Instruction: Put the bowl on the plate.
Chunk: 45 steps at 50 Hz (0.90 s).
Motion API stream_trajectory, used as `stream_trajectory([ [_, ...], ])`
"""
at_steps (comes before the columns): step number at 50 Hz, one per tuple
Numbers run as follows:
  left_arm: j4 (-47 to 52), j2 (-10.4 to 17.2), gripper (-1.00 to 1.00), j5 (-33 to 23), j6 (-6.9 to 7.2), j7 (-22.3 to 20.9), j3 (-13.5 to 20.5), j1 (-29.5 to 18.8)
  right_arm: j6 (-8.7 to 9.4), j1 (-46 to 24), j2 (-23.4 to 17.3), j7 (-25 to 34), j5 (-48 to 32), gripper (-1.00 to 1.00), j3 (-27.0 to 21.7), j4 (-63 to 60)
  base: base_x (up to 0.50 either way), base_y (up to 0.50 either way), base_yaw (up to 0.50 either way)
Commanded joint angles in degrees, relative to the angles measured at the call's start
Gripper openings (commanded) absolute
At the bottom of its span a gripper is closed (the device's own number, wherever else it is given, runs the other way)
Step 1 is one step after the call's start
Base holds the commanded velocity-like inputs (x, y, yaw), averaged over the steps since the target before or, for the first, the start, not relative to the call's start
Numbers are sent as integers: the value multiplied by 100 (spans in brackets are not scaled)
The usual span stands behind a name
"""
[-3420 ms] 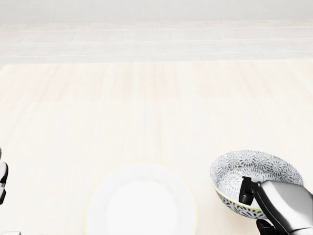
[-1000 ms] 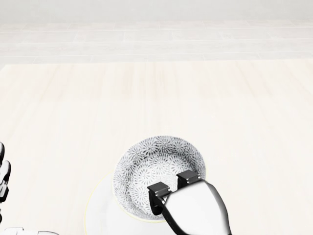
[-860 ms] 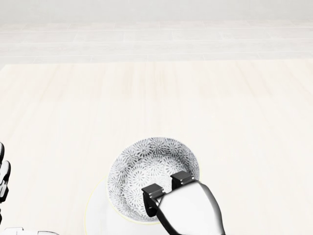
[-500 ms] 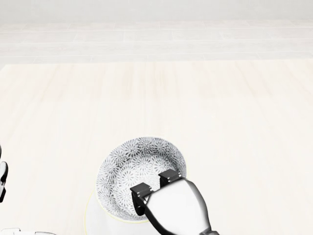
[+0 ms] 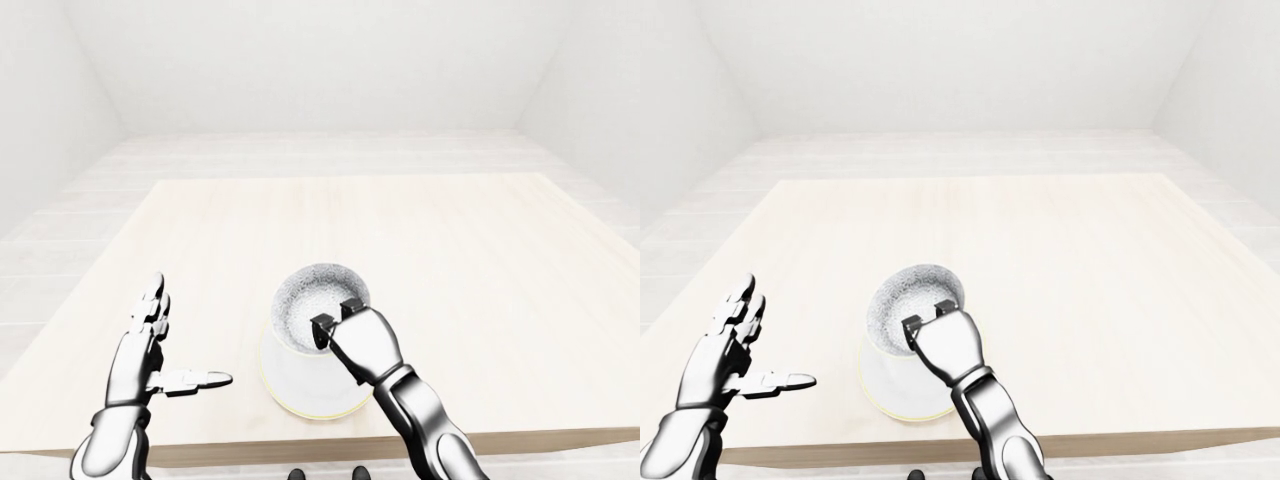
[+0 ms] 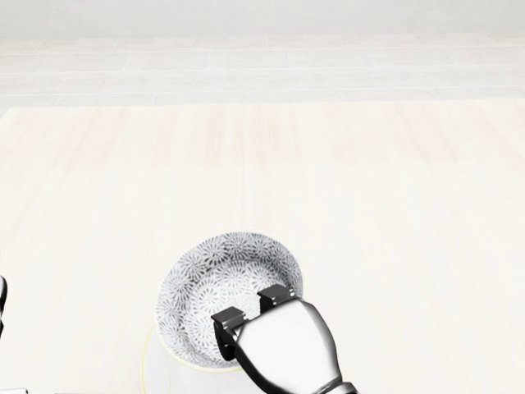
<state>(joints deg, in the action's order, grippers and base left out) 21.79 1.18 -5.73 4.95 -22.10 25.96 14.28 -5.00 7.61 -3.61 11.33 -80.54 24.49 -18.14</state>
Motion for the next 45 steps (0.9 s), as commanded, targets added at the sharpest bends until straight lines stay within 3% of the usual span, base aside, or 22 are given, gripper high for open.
stream_trajectory([
  [1,30,-27,100,0,-3,-27,47,23,0,49,-25,-247,-91,-66,23,45,0,0,0],
  [29,-33,-36,100,-90,-16,74,-105,-23,0,333,-193,-560,-57,-66,178,281,0,0,0],
  [37,-97,-11,100,-102,-75,84,-116,-19,0,290,-169,-499,-7,-66,254,304,0,0,0],
  [45,-32,41,100,-63,5,54,-93,-57,0,322,-198,-483,51,-67,280,322,0,0,0],
])
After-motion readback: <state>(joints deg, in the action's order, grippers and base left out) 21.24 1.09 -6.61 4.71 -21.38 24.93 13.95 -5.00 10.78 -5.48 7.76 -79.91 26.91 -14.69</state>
